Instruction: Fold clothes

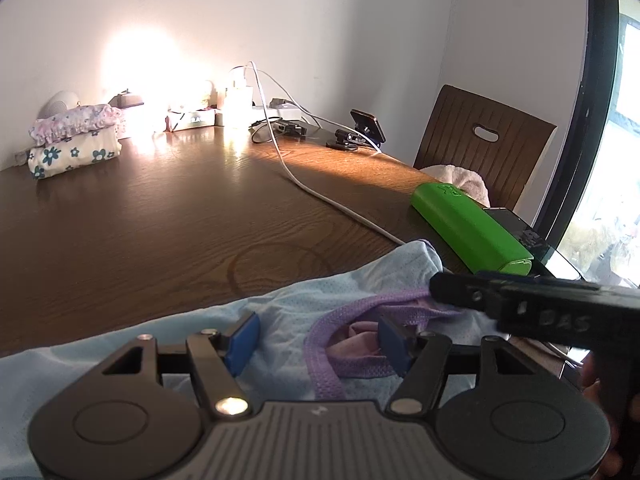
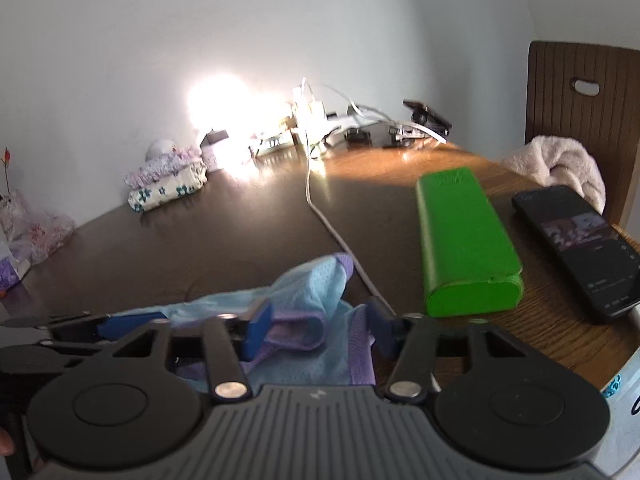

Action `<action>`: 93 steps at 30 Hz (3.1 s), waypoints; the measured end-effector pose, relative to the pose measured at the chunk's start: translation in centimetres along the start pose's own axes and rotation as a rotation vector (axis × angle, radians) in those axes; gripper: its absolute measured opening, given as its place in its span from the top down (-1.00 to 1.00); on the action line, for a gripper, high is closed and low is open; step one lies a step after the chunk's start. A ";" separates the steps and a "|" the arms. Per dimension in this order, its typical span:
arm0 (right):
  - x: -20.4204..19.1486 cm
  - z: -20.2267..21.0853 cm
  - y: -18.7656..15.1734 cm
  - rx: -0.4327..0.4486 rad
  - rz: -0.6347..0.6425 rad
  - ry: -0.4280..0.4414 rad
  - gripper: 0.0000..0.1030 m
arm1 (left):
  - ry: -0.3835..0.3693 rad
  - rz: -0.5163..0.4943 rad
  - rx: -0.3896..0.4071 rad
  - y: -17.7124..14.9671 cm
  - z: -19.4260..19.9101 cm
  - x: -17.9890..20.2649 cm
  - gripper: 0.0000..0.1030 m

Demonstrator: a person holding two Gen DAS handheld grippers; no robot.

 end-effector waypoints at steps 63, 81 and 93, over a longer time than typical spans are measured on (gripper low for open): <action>-42.9 -13.1 5.1 -0.356 1.148 0.990 0.30 | 0.766 0.595 0.203 -8.0 23.2 -23.2 0.82; -25.1 -20.0 12.8 -0.316 0.544 0.476 0.98 | 0.455 0.335 0.025 8.2 7.2 -27.7 0.95; -9.6 -17.3 14.4 -0.121 0.110 0.261 0.63 | 0.383 0.219 0.027 14.0 -0.3 -21.8 0.46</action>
Point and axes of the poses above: each gripper's, at about its wrist camera, not at the fingertips, and z roughly against the way its jaws point, x to its right, y to its top, the point moved 9 cm from there along -z, roughly the way its jaws point, and after that the axes turned 13 degrees about z, right-handed, at the moved point
